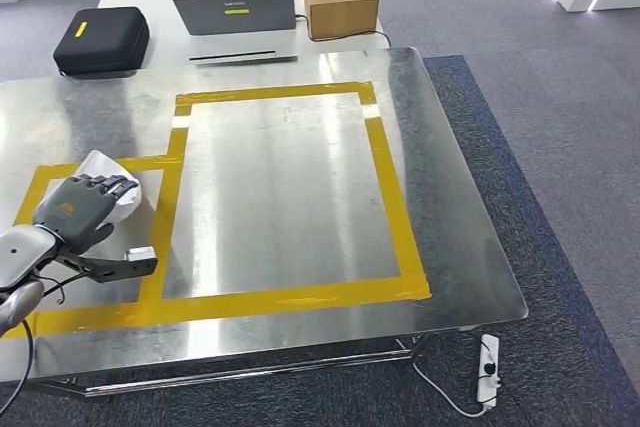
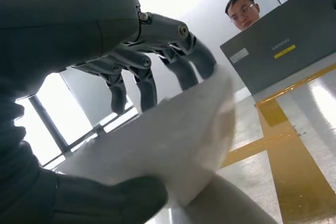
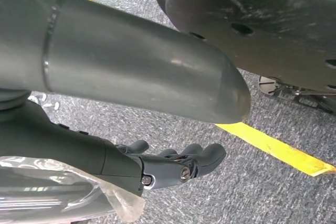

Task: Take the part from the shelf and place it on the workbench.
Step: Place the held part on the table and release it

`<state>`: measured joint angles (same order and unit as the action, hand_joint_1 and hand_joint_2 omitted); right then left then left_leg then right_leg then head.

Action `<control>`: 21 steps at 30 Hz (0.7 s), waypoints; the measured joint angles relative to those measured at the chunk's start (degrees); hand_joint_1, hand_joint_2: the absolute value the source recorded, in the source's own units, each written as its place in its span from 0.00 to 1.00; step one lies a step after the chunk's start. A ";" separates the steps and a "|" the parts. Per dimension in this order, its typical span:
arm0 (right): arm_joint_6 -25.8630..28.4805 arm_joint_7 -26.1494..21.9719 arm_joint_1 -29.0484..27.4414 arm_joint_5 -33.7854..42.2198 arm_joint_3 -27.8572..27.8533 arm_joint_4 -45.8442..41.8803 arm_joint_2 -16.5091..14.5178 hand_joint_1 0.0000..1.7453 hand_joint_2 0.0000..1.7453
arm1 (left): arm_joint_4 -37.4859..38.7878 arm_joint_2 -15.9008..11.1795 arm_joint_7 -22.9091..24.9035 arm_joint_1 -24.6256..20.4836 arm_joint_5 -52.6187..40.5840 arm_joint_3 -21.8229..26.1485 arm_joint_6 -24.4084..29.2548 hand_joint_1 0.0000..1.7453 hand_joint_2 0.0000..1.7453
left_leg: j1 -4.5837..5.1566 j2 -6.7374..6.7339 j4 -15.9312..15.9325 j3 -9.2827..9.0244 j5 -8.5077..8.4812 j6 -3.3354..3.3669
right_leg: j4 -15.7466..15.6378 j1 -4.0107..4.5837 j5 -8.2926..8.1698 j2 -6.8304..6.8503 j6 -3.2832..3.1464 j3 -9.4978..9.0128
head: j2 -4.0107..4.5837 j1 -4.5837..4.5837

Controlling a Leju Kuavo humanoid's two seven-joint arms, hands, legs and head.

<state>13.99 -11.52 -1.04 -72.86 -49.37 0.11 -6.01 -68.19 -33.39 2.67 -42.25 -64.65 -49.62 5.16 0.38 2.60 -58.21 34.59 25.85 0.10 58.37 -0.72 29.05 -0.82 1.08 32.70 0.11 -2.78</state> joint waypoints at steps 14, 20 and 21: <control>0.14 0.52 -0.02 -0.10 -0.07 0.00 0.00 0.00 0.00 | 0.03 0.06 -0.07 1.95 1.06 2.60 6.40 0.00 0.00 | 0.06 0.00 -0.13 0.01 0.08 0.12 | -0.07 -0.07 -0.03 -0.01 0.06 -0.05 | 0.00 0.01; 0.26 0.78 -0.02 -0.04 -0.09 0.00 0.00 0.00 0.00 | -0.19 0.26 -0.01 3.17 1.24 4.09 7.01 0.00 0.00 | 0.22 0.00 -0.63 0.06 0.39 0.70 | -0.13 -0.23 -0.01 0.00 0.42 -0.23 | 0.00 0.02; 0.29 0.85 -0.02 -0.02 -0.09 0.00 0.00 0.00 0.00 | -0.27 0.30 -0.01 3.31 1.36 4.28 7.16 0.00 0.00 | 0.27 0.00 -0.70 0.06 0.36 0.87 | -0.19 -0.28 -0.10 -0.02 0.63 -0.30 | 0.00 0.02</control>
<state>14.28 -10.67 -1.06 -72.88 -49.47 0.11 -6.01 -68.46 -33.09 2.66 -38.95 -63.29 -45.33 12.32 0.65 2.60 -58.91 34.65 26.21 0.96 58.18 -1.00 28.95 -0.84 1.71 32.41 0.11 -2.76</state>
